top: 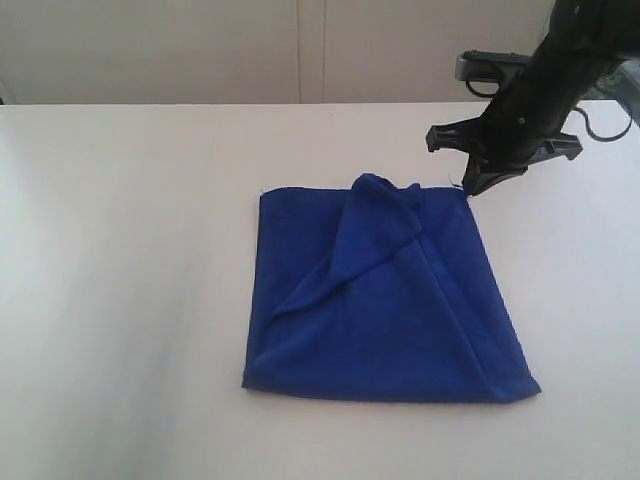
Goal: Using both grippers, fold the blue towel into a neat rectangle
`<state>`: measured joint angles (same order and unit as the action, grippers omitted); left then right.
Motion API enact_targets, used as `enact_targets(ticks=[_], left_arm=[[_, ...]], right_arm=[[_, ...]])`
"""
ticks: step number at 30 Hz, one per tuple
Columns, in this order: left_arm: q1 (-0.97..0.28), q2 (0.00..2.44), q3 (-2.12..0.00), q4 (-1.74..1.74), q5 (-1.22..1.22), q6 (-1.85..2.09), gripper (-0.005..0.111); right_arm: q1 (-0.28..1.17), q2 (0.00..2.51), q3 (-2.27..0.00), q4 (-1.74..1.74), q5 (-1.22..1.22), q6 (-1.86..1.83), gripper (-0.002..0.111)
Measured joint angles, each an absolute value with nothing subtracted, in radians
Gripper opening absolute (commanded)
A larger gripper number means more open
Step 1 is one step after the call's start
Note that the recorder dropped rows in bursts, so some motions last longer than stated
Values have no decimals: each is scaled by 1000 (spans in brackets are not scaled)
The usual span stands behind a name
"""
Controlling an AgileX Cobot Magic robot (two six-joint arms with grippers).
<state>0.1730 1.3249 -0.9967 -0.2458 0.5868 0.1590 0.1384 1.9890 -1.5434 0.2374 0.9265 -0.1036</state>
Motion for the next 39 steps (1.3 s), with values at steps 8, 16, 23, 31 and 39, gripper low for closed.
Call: enact_targets(ticks=[8,16,23,31,39], left_arm=[[112,1325,-997,-468,582,334,0],[-176,1362,-1004,-532,446,414,0],[-339,1583,-1135,-534,427,414,0],[-370,1726,-1250,-534,427,405,0],[-370,1762,-1253,-550,423,407,0]], right_arm=[[140,2035,-1502,430,821,-261,0],[144,2116,-1502,443,712,-282,0],[144,2165,-1502,499,711,-324,0],[177,2176,-1502,551,753,-381,0],[190,2140,-1502,570,796,-398,0]])
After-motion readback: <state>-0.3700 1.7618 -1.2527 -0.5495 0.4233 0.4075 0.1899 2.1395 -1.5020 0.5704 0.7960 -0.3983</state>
